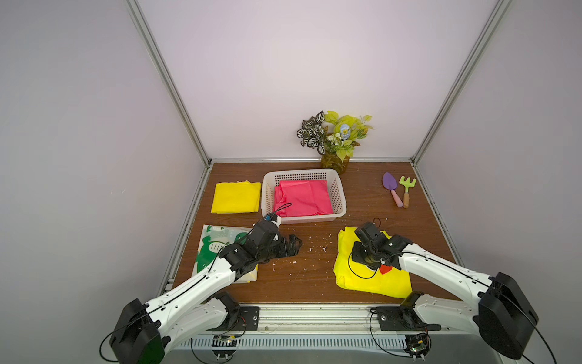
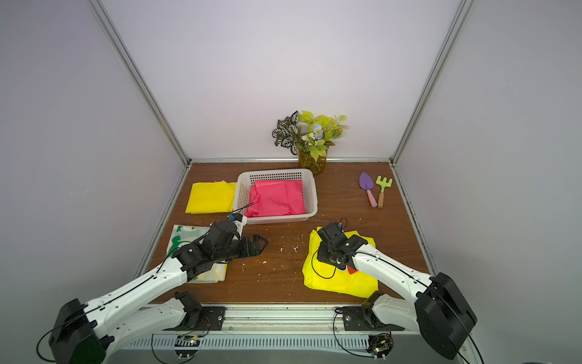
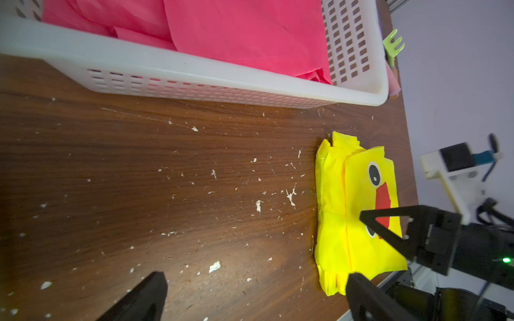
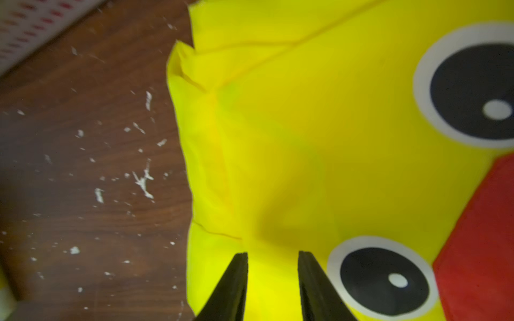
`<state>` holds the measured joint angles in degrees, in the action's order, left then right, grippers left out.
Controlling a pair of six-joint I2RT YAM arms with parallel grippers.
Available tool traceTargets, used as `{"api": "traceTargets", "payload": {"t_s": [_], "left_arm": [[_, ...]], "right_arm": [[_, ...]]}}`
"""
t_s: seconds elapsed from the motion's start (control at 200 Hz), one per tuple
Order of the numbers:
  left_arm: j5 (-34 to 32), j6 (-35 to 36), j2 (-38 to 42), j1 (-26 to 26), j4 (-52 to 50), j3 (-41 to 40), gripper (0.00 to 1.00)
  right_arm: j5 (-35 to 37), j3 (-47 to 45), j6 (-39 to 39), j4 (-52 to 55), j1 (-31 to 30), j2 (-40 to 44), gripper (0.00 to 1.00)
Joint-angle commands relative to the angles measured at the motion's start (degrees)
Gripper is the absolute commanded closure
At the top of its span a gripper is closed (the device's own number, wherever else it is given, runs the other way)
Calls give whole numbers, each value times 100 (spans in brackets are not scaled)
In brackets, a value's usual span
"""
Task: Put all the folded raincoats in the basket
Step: Move the raincoat to the center of the board.
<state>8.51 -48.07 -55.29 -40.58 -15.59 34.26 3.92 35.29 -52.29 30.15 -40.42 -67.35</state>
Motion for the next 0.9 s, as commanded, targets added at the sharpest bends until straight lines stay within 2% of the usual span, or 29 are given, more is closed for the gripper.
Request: {"api": "traceTargets", "payload": {"t_s": [0.0, 0.27, 0.54, 0.896], "left_arm": [[-69, -125, -28, -144, 267, -80, 0], [-72, -132, -184, -203, 198, -58, 0], [-136, -252, -134, -226, 144, -179, 0], [-248, -604, 279, -398, 144, -617, 0]], "right_arm": [[-268, -167, 183, -375, -18, -96, 63], [-497, -138, 188, -1005, -301, -811, 64], [-535, 165, -98, -1322, -1016, -1469, 64], [-730, 1025, -485, -1622, -1761, -2291, 65]]}}
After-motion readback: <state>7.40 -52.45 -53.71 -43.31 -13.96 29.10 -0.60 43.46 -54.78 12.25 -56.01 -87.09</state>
